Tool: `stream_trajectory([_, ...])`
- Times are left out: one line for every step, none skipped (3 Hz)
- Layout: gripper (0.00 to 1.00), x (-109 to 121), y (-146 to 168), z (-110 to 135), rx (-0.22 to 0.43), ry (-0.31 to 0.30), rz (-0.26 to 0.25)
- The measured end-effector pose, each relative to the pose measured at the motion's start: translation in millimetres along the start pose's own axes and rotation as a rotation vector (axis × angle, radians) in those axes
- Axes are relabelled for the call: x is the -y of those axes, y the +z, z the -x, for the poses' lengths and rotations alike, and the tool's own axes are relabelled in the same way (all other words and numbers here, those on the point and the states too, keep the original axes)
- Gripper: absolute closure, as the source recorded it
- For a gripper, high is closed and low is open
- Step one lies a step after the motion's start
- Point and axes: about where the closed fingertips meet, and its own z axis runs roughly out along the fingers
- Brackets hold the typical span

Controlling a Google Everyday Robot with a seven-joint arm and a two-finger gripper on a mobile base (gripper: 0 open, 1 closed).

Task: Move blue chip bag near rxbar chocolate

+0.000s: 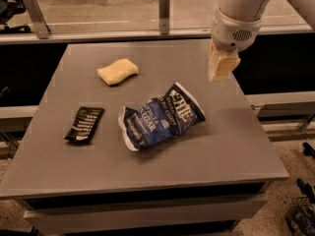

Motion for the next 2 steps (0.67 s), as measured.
stream_trajectory([1.00, 1, 24, -1, -0.015, 0.021, 0.040])
stream_trajectory([1.00, -11, 48, 4, -0.027, 0.026, 0.086])
